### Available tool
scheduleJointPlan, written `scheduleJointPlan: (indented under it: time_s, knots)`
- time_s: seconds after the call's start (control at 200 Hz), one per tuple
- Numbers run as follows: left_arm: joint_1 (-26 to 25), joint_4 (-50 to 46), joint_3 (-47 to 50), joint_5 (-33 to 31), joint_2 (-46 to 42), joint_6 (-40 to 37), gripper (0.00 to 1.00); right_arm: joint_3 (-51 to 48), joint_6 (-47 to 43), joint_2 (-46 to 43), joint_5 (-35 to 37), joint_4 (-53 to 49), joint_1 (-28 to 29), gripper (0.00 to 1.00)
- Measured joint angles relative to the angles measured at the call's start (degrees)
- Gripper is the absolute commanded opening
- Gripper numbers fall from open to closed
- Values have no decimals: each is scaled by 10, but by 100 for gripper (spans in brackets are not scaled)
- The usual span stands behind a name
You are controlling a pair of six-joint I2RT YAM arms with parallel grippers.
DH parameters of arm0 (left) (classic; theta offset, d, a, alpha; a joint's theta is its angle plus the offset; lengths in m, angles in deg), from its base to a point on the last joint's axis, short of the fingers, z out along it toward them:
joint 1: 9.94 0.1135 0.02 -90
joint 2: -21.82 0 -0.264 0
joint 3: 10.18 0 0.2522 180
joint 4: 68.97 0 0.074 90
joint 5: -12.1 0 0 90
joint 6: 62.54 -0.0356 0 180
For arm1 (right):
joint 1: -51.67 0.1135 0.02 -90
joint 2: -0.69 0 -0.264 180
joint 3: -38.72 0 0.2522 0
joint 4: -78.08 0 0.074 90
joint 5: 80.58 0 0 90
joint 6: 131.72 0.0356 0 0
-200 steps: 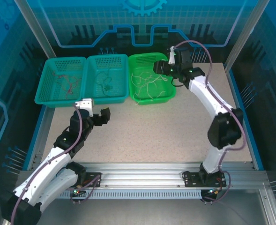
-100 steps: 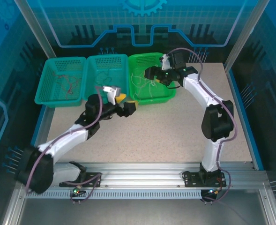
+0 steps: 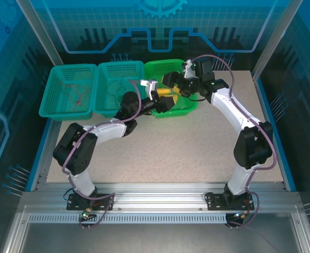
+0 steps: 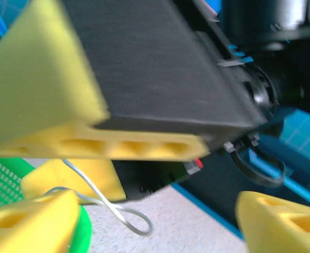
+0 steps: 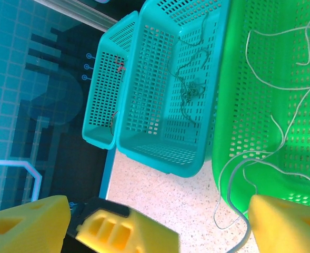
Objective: Untangle the cables
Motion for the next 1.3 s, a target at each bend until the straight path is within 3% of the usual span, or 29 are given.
scheduleJointPlan:
  time_s: [0.075, 0.235, 0.395, 0.62, 0.935, 0.96, 1.03, 1.065, 1.166, 1.301]
  knots:
    - [0, 24, -3, -9, 26, 29, 50, -14, 14, -4, -4, 11, 0, 88]
    - [0, 41, -4, -28, 51, 62, 0, -29, 39, -12, -15, 28, 0, 88]
    - [0, 19, -24, -62, 51, 63, 0, -49, 56, -35, -17, 45, -1, 88]
    - [9, -128, -90, -143, 51, 39, 0, -116, 68, -109, -17, 60, -29, 92]
    - [30, -289, -266, -198, 101, -31, 0, -250, 50, -271, 10, 55, -95, 95]
    - [29, -300, -280, -200, 108, -36, 9, -255, 45, -283, 17, 52, -95, 95]
    - [29, -329, -306, -207, 125, -51, 50, -270, 26, -316, 38, 41, -94, 95]
    - [29, -346, -314, -211, 131, -58, 62, -276, 18, -329, 47, 36, -94, 95]
    - [29, -386, -318, -217, 133, -71, 74, -283, -7, -355, 73, 19, -92, 95]
    - [27, -410, -292, -225, 103, -96, 78, -283, -43, -363, 108, 2, -91, 95]
